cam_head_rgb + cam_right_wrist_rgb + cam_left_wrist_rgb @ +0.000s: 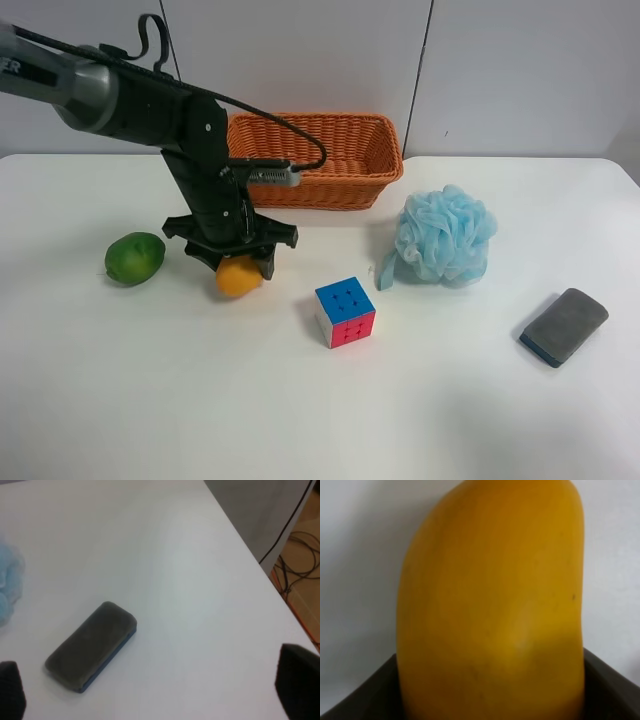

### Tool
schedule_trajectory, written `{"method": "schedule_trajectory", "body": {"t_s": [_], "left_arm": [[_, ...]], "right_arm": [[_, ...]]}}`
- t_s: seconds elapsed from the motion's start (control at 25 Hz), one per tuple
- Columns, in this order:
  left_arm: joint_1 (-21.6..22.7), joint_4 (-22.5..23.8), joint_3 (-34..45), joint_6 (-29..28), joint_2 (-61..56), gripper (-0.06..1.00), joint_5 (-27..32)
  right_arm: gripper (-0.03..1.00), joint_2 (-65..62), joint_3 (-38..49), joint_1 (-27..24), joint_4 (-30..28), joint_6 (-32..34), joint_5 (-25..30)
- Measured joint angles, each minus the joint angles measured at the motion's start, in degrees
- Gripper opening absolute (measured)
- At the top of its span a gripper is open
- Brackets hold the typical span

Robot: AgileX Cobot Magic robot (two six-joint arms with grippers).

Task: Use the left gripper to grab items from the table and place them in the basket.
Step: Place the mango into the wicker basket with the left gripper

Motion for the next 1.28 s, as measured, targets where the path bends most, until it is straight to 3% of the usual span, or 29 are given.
{"method": "schedule_trajectory", "body": {"t_s": [0.2,0.4,0.6,0.88,1.28], "left_arm": [[0.0,0.25,-5.35,0.23,-4.7,0.61,5.47],[0.12,1.98,-17.49,0.99,-5.14,0.61,12.54],[0.16,6.21,-27.93,1.46,-4.37,0.61,12.94],[1.85,7.59,-36.87,3.26,2.4,0.61,5.65],[2.55,7.54,-37.35,3.42,13.37,0.61,-7.07]], "right_arm": [[0.99,0.0,0.0,0.0,0.0,0.0,0.0],[0.99,0.0,0.0,0.0,0.0,0.0,0.0],[0.99,0.0,0.0,0.0,0.0,0.0,0.0],[0.99,0.0,0.0,0.0,0.0,0.0,0.0],[0.99,0.0,0.0,0.0,0.0,0.0,0.0]]}}
